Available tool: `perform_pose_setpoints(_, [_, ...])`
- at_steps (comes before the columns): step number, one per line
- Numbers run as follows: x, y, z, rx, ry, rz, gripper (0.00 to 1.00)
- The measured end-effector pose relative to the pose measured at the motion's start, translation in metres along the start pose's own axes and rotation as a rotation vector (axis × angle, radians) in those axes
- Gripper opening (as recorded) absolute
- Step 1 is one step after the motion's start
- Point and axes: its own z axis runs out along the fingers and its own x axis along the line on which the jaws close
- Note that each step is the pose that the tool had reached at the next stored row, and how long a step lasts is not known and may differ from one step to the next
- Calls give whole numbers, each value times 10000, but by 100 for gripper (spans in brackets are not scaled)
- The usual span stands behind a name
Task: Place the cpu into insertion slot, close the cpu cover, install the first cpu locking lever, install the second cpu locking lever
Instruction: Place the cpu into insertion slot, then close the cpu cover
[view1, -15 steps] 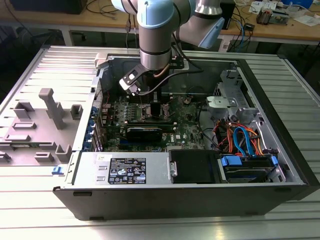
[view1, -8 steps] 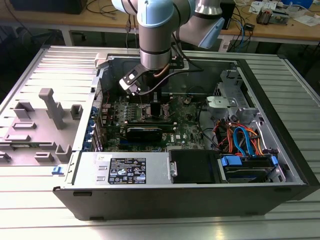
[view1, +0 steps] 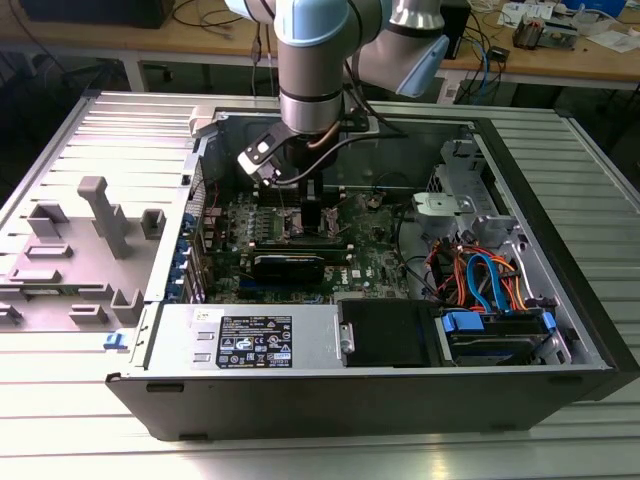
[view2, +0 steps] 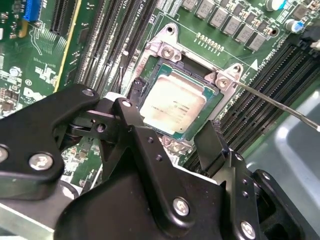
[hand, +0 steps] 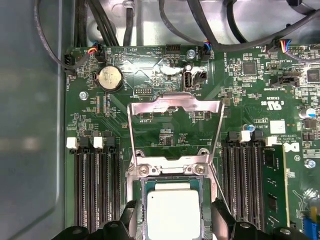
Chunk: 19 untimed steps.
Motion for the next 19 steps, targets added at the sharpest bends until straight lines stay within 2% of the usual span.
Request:
perform_pose_setpoints(1, [-1, 2, -17, 17, 0, -2, 68])
perform_pose_setpoints(3, [-2, 4, -53, 56, -1, -4, 55])
perform_pose_setpoints(4, [-2, 4, -58, 65, 0, -3, 55])
perform_pose_setpoints(11, [-2, 5, -58, 74, -1, -3, 11])
perform_pose_setpoints(19, [-2, 6, -59, 80, -2, -4, 11])
